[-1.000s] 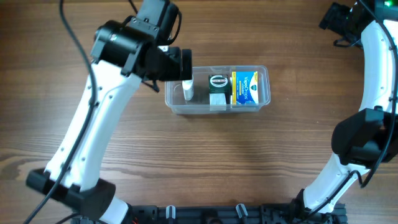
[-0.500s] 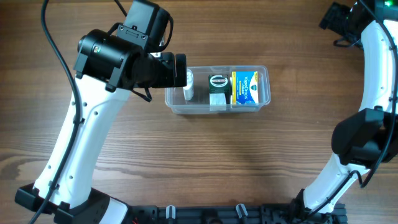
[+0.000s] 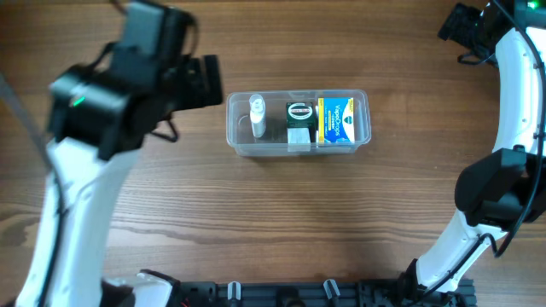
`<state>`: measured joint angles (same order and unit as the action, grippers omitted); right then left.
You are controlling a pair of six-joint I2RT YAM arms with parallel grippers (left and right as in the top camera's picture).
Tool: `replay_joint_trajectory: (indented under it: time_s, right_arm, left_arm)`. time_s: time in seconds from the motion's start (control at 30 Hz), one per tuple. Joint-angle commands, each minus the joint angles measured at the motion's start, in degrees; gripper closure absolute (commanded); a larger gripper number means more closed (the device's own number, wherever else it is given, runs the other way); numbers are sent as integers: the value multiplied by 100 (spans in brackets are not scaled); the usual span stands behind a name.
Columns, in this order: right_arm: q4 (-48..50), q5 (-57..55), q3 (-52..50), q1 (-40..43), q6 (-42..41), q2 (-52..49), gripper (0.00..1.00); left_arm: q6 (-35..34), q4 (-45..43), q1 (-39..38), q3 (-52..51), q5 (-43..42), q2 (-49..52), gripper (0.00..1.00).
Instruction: Pack container
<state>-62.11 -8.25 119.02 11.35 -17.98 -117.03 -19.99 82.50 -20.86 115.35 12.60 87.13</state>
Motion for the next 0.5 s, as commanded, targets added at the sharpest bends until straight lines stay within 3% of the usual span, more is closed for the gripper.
replay_joint_trajectory:
  time_s: [0.0,0.13,0.3,0.47]
  right_arm:
    - [-2,-92,9,-13,-17,-15,0]
    - [-2,-92,9,-13,-17,-13,0]
    - [0,-94,9,-13,-15,-13,0]
    - [-2,-94,9,-13,-17,-13,0]
  left_arm:
    - [857,-579,575,-455,-24,-693,0]
    - [927,-2579,1180,-2879,-874,-1969,0]
    - [927,-5337,1519,-6258,-1327,-3600,0]
    - [909,-6905,1749,-8485,-1613,-4802,0]
